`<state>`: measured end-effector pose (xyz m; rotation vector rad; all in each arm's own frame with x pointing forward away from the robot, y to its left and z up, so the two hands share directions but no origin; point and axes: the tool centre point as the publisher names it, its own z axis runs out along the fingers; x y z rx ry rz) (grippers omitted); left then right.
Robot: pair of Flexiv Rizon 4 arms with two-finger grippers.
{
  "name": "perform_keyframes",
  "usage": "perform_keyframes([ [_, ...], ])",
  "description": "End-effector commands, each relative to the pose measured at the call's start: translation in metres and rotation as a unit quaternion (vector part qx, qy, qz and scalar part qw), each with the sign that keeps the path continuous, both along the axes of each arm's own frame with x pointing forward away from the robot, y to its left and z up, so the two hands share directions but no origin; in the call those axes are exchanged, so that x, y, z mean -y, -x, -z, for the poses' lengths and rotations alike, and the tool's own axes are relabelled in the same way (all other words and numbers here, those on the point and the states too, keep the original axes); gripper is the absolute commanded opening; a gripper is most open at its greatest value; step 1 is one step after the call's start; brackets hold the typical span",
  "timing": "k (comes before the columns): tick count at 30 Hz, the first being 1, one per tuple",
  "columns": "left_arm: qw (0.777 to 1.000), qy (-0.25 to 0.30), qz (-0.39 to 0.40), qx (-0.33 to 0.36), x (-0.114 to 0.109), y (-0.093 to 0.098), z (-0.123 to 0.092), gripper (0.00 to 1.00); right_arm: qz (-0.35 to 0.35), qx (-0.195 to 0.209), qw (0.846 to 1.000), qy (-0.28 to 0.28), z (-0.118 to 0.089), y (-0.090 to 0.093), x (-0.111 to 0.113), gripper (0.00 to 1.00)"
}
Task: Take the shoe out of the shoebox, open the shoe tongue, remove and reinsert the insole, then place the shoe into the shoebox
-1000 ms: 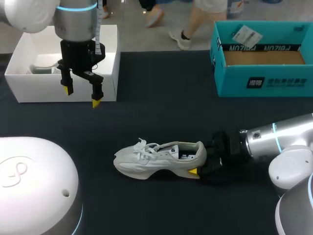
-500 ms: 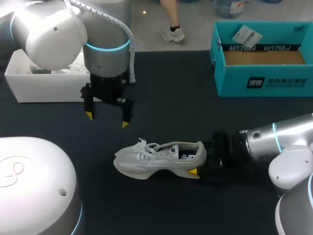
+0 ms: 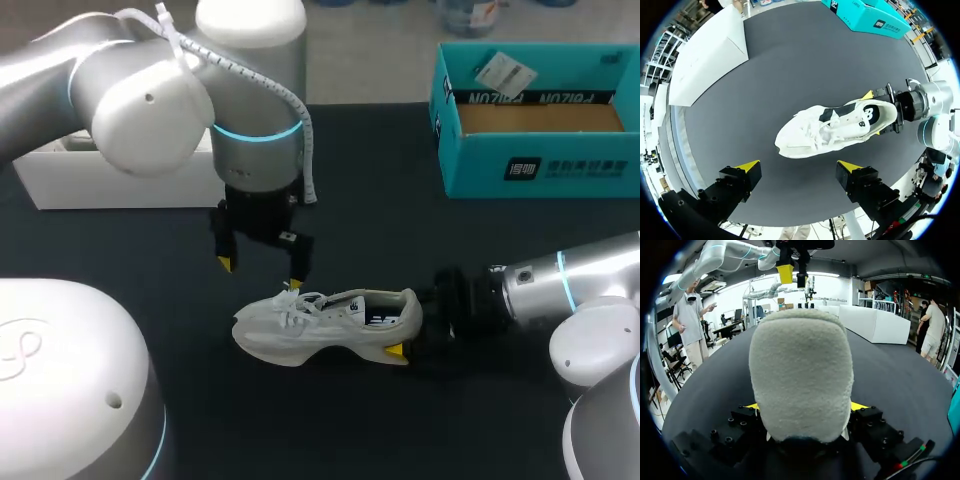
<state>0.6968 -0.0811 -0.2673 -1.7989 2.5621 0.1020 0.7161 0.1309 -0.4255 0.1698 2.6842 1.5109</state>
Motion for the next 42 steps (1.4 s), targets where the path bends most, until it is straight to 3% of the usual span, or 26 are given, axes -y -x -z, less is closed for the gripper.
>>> perform_keyframes([
  [1,1.0,-0.015,-0.001,-0.013,0.013,-0.007,0.003,1.0,0.001,-0.001,1.0,0.004,0.0,0.0,-0.003,0.0],
  [10,1.0,-0.004,-0.023,-0.01,0.013,-0.006,0.0,1.0,0.001,-0.001,1.0,0.004,0.0,0.0,-0.003,0.0],
  [15,0.994,0.053,-0.093,0.006,0.037,-0.007,0.007,1.0,0.001,-0.001,1.0,0.004,0.0,0.0,-0.003,0.0],
  [20,0.991,0.059,-0.118,-0.006,0.063,-0.011,0.027,1.0,0.001,-0.001,1.0,0.004,0.0,0.0,-0.003,0.0],
  [28,0.996,0.028,-0.082,0.008,0.094,-0.007,0.054,1.0,0.001,-0.001,1.0,0.004,0.0,0.0,-0.003,0.0],
  [42,0.998,-0.005,-0.052,0.044,0.124,-0.007,0.078,1.0,0.001,-0.001,1.0,0.004,0.0,0.0,-0.003,0.0],
])
